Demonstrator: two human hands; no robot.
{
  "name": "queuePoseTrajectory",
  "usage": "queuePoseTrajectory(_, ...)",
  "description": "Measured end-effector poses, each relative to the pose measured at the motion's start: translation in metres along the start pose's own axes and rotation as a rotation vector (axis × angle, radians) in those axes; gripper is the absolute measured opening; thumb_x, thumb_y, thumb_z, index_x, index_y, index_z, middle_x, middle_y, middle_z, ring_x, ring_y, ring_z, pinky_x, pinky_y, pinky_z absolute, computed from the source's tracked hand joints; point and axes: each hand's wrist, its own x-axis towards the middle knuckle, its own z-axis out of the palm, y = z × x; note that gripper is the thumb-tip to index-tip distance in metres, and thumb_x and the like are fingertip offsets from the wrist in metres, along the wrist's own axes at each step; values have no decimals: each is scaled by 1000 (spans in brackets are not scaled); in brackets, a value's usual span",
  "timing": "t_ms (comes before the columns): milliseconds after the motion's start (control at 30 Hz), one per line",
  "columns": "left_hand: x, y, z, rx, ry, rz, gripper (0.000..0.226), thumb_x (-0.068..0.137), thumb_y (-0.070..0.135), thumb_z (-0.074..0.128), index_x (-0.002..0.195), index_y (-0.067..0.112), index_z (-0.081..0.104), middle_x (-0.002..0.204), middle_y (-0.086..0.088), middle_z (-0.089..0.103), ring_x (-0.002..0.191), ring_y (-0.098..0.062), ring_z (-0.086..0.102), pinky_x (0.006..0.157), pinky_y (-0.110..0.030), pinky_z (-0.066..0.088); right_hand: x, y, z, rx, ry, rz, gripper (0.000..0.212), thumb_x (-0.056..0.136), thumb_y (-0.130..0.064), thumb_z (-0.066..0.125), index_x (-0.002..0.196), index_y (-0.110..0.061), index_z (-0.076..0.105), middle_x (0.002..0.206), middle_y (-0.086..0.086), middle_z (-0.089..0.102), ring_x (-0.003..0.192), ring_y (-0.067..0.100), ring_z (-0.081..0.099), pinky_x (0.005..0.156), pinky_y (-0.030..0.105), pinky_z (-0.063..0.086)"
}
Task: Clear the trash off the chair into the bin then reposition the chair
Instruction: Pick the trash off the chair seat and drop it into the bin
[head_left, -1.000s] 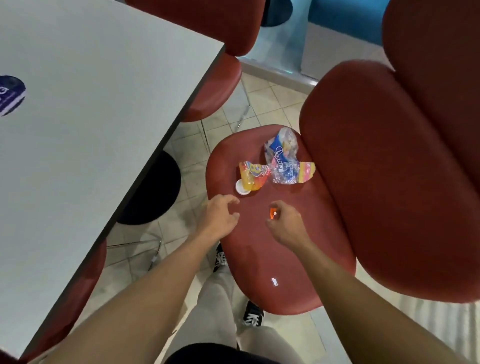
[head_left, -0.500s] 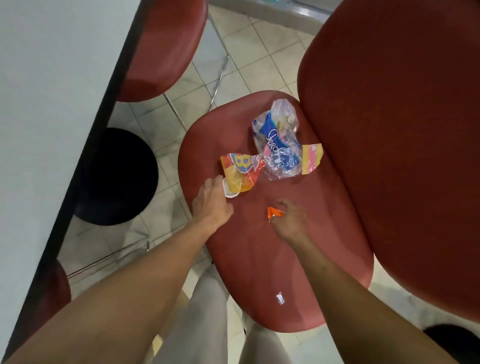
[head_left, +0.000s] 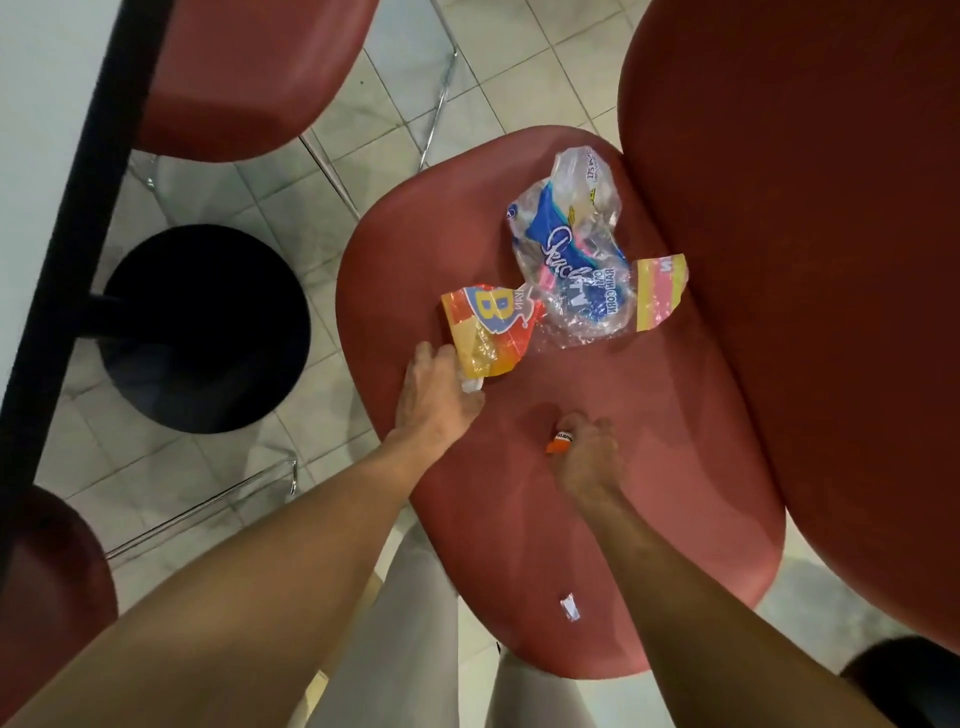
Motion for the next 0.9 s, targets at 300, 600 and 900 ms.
queuePoseTrajectory(300, -82, -5, 4, -11, -33, -75, 62, 71, 27, 73, 128, 15, 50, 118, -9, 48, 111, -29, 51, 94, -37, 46, -48, 19, -6, 139, -30, -37, 22, 77, -1, 57, 87, -16, 69, 87, 7, 69, 77, 27, 63, 63, 30, 49)
queuePoseTrajectory(600, -189, 17, 3, -154, 102, -58, 59, 74, 26, 74, 125, 20, 47, 112, -8, 52, 104, -28, 53, 83, -33, 45, -123, 47, -30, 150, 0, -214, 20, 78, -2, 57, 91, -14, 67, 86, 1, 67, 81, 22, 58, 66, 23, 41)
queuePoseTrajectory(900, -294, 8, 8, -223, 232, -124, 56, 75, 27, 71, 127, 21, 50, 121, -5, 44, 108, -28, 52, 86, -33, 43, -197, 81, -46, 145, 9, -382, 15, 78, -11, 64, 91, -16, 68, 84, 6, 69, 75, 24, 61, 64, 26, 47)
